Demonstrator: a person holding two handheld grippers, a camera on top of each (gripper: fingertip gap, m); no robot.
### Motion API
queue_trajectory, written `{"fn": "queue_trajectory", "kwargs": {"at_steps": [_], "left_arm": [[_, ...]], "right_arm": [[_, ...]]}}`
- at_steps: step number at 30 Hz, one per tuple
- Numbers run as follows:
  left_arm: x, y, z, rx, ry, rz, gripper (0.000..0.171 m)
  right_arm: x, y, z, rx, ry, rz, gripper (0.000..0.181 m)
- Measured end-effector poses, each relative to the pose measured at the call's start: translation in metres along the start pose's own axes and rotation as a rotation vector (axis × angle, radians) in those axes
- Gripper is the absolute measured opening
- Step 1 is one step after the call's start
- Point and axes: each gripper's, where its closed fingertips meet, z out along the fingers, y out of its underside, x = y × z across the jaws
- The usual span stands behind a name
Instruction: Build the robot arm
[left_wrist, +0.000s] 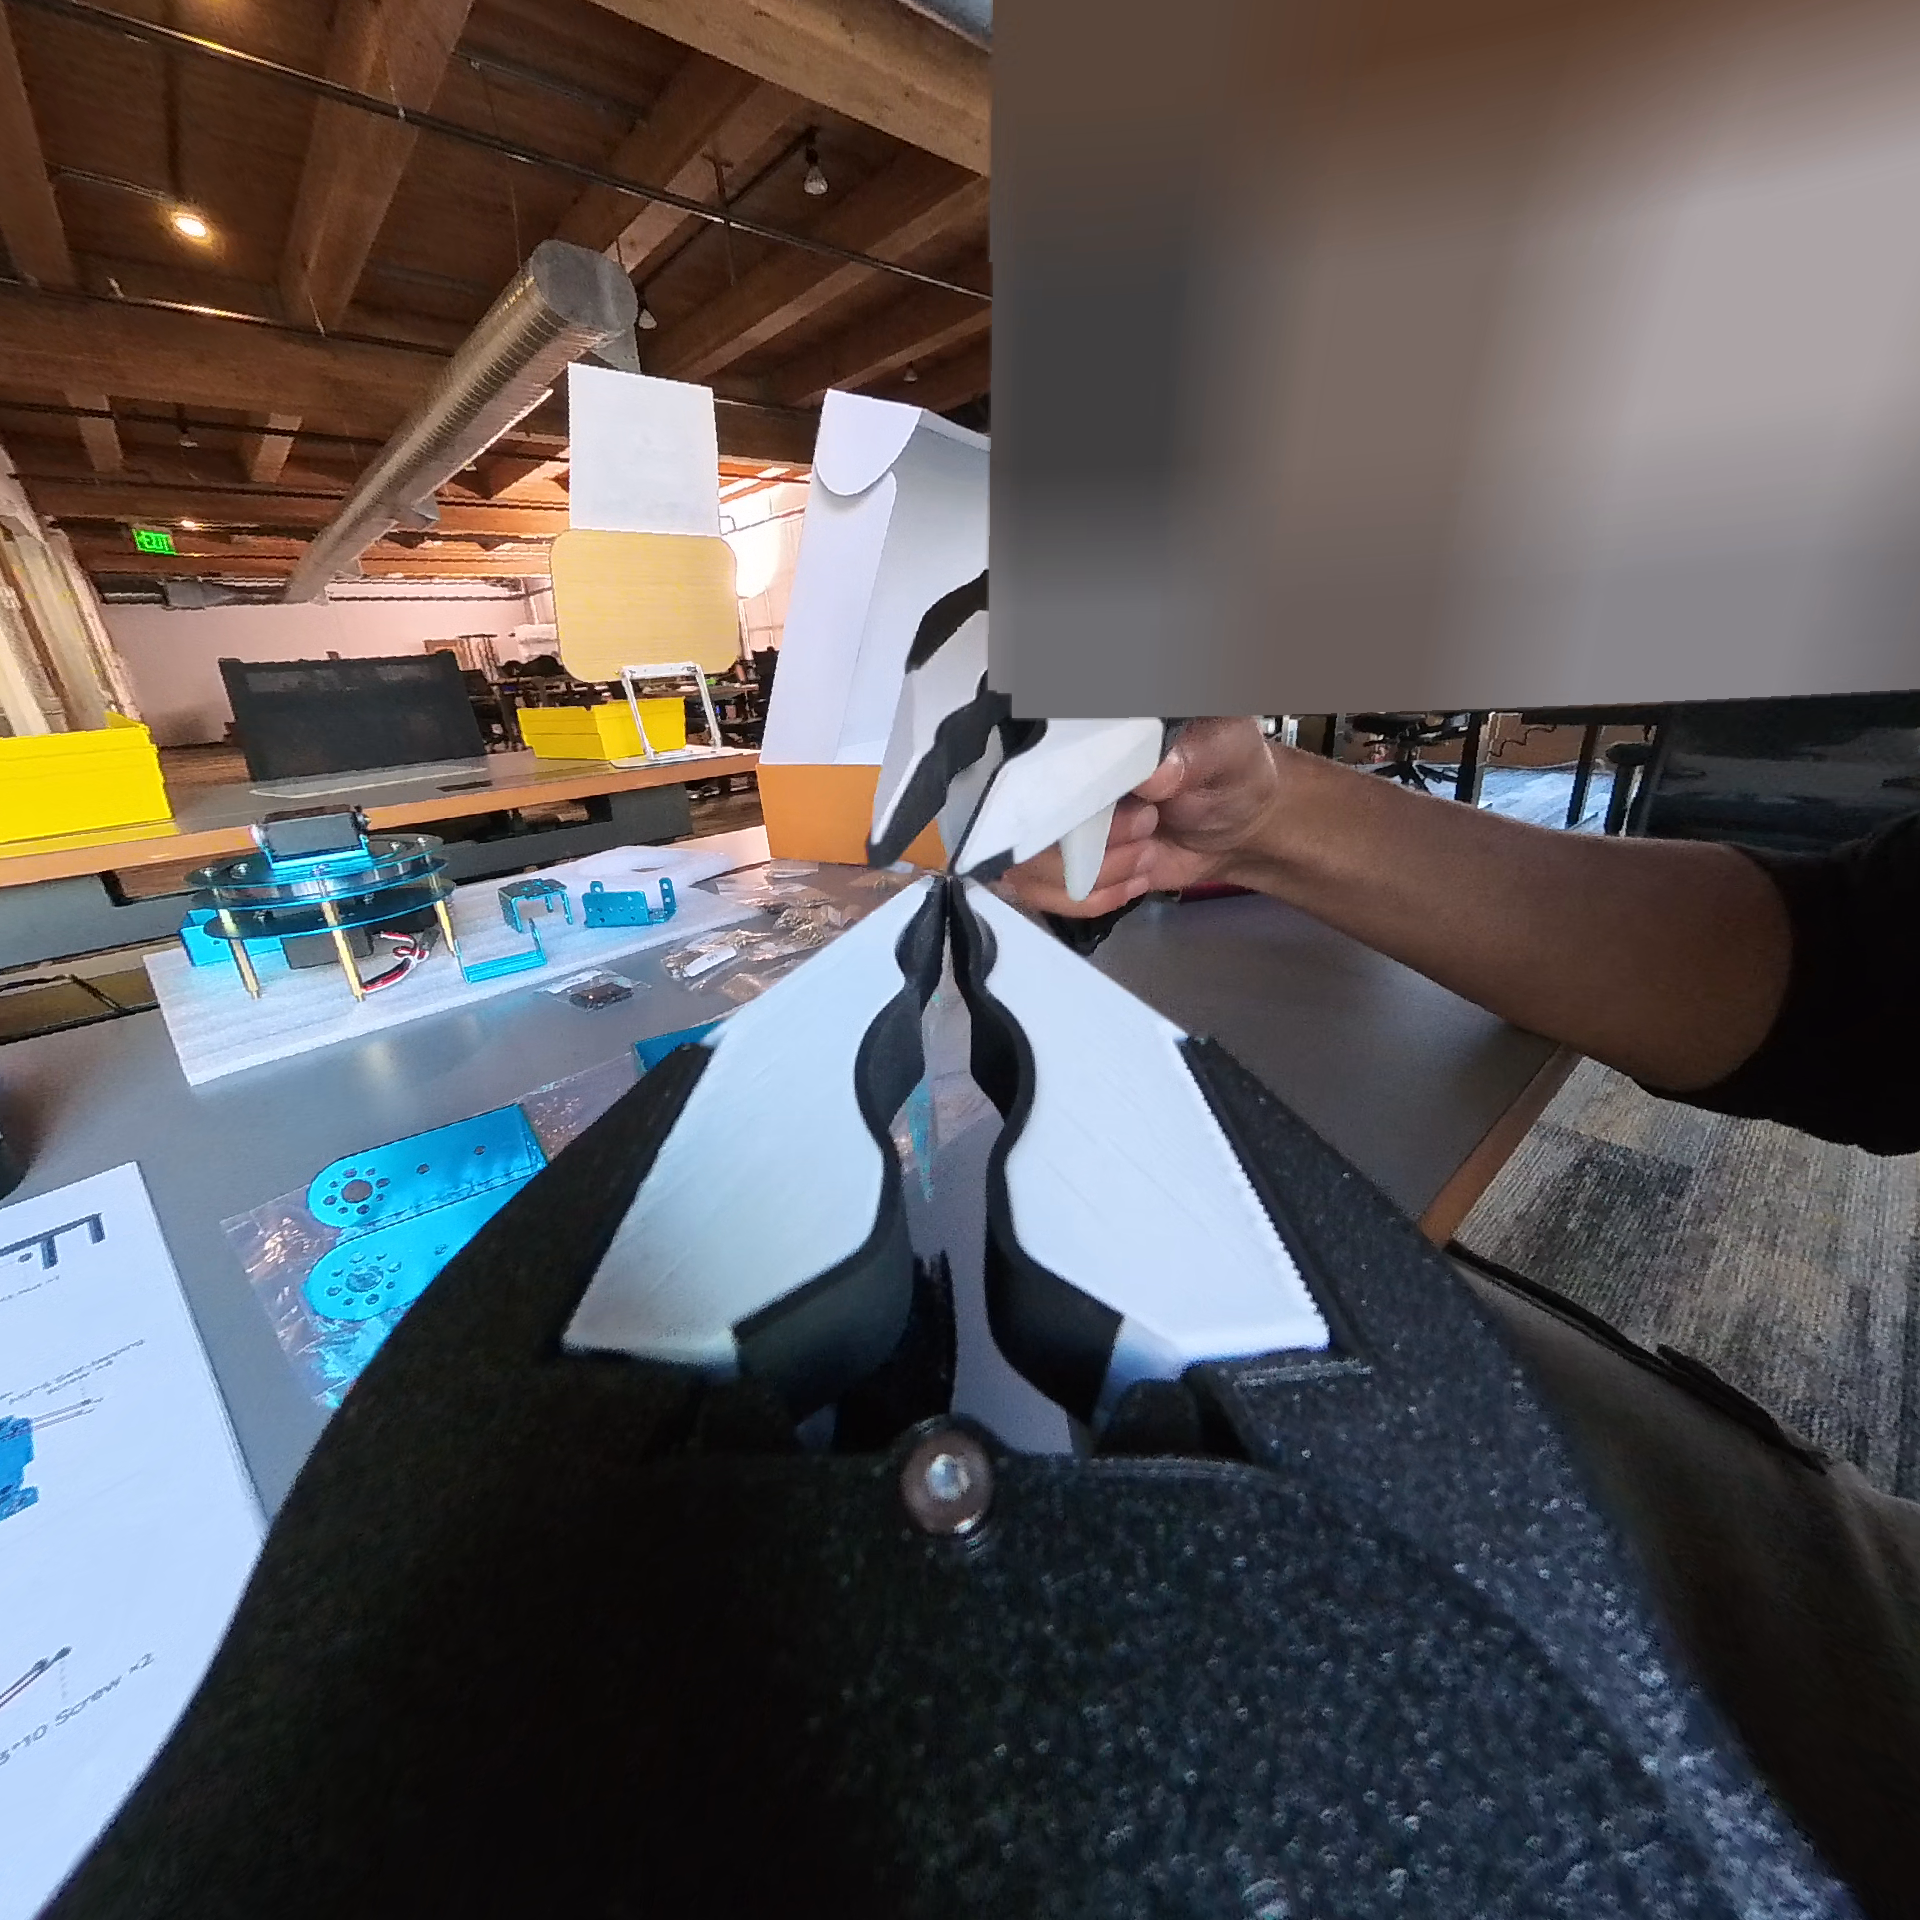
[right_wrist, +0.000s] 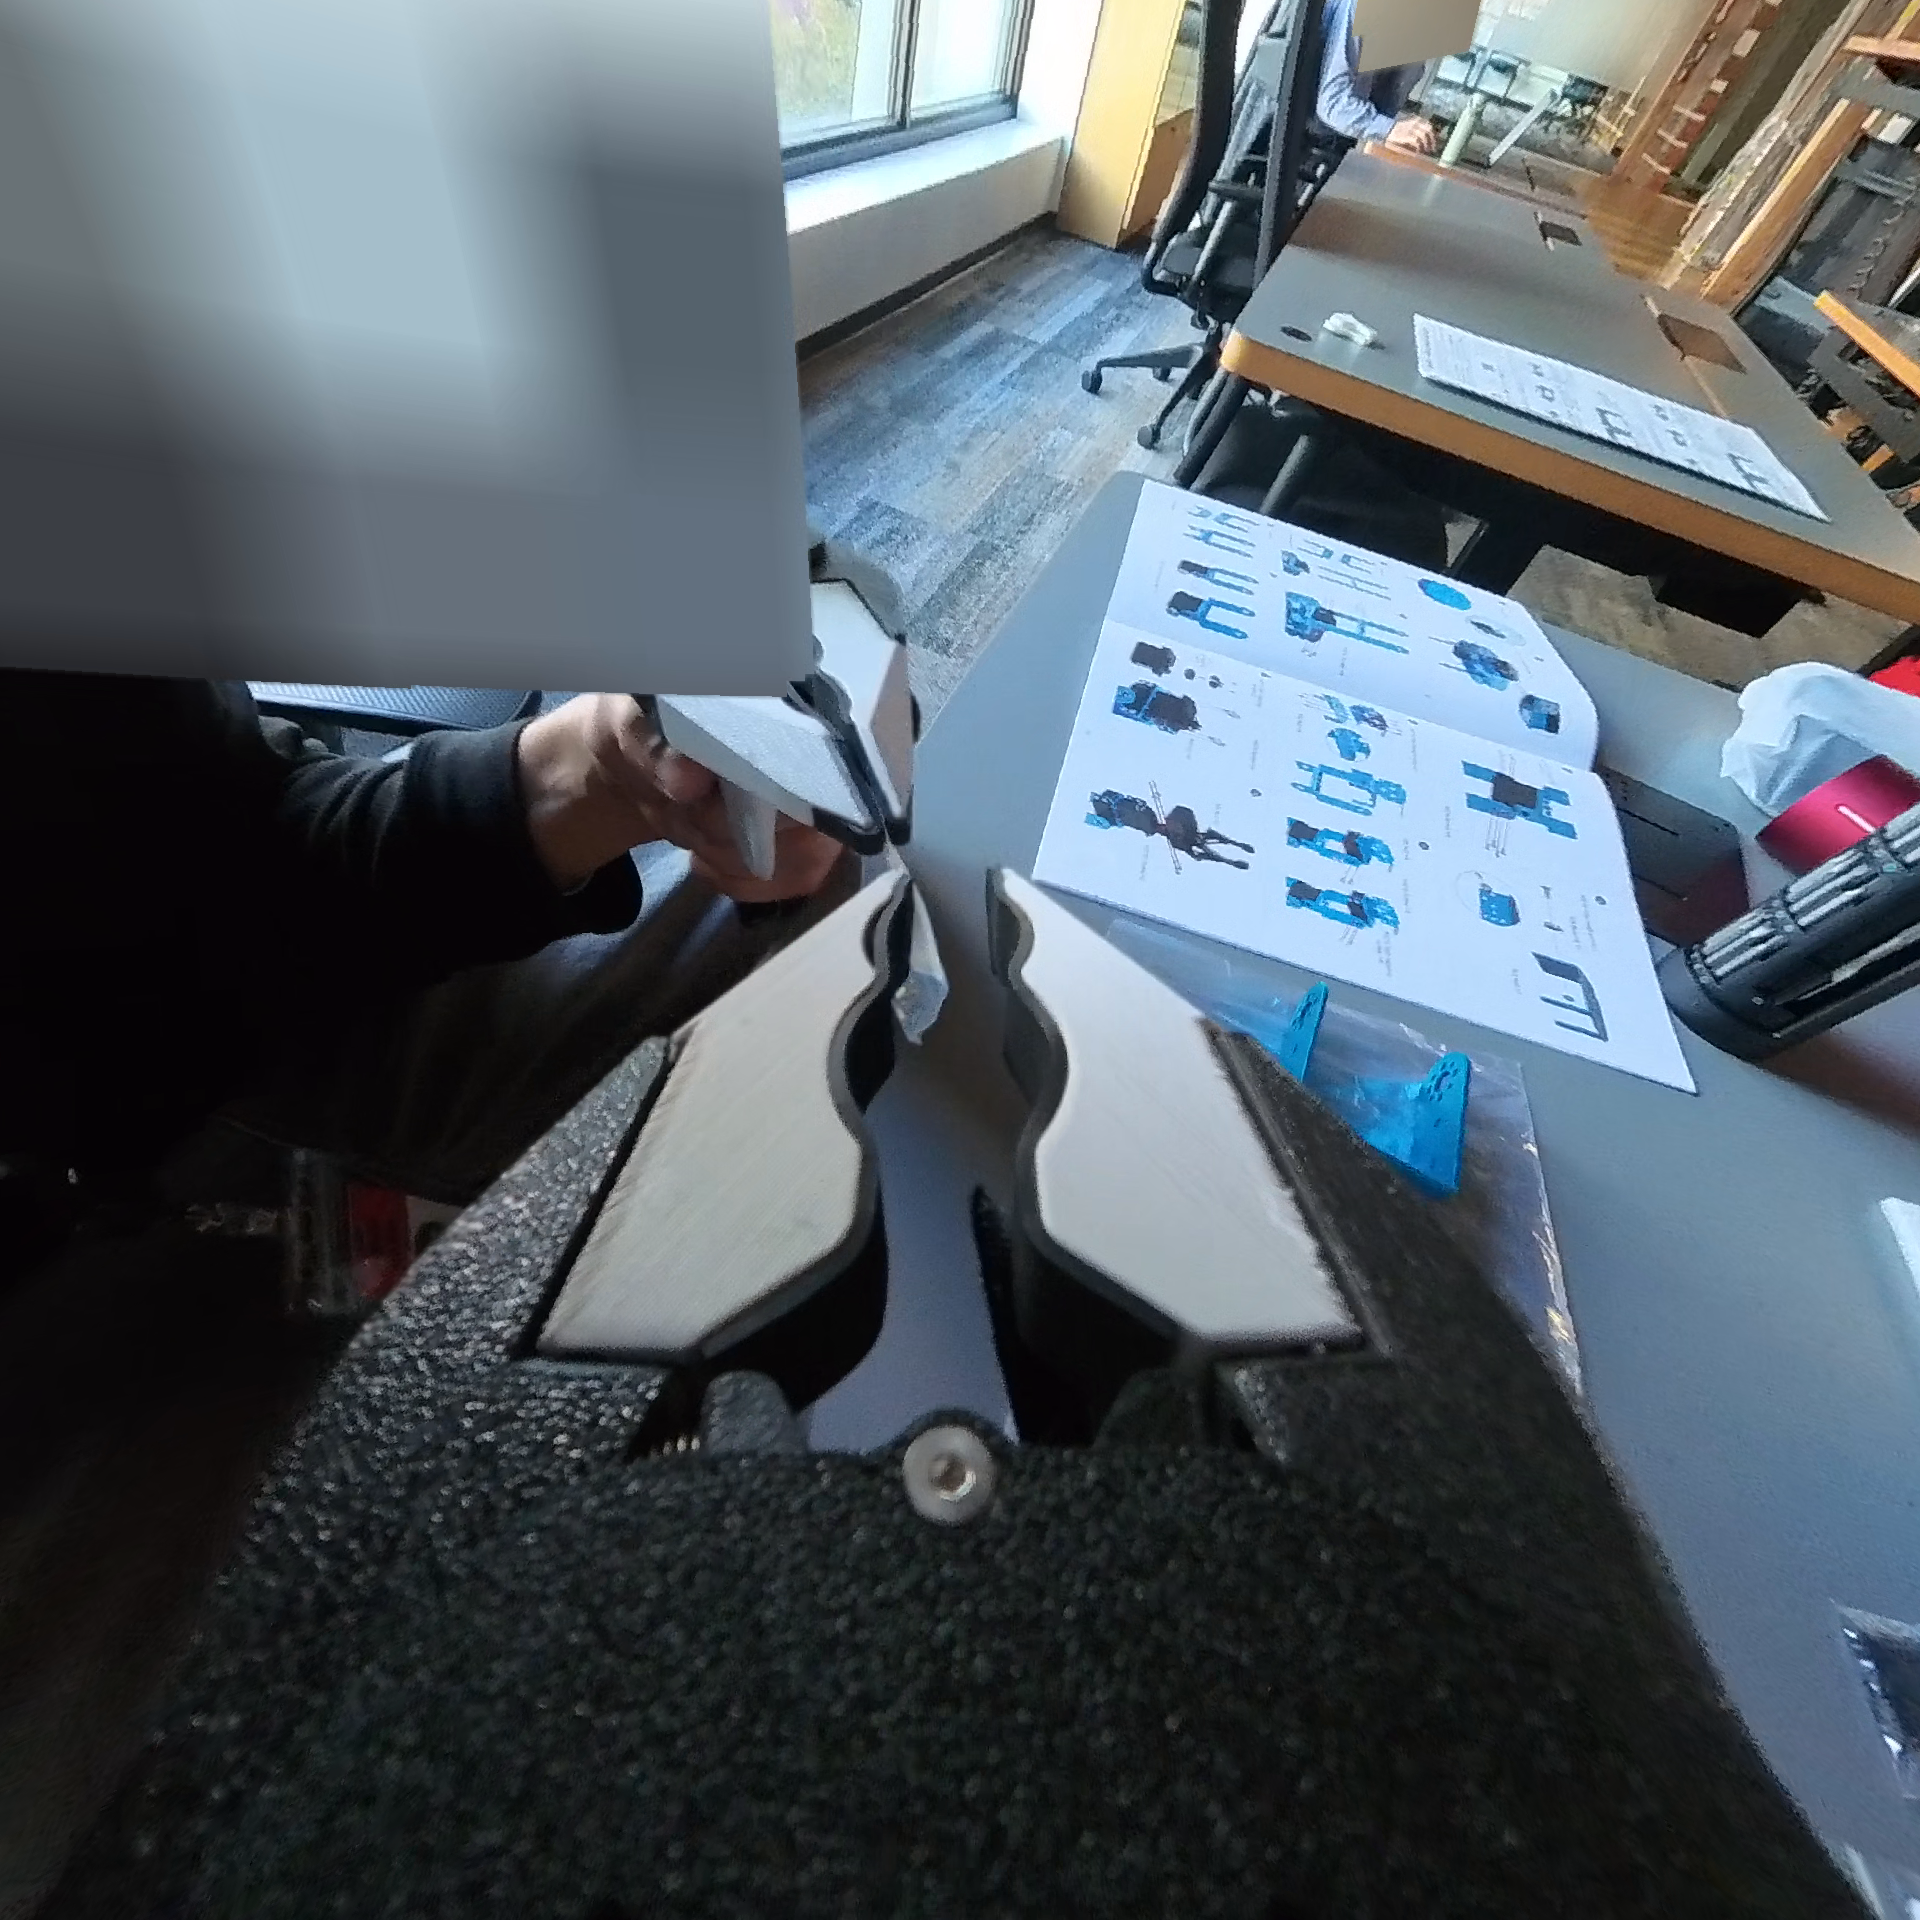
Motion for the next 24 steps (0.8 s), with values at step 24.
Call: {"fn": "queue_trajectory", "kwargs": {"at_steps": [24], "left_arm": [[0.001, 0.015, 0.000, -0.109, -0.005, 0.052, 0.000]], "right_arm": [[-0.007, 0.017, 0.006, -0.114, 0.005, -0.079, 0.003]]}}
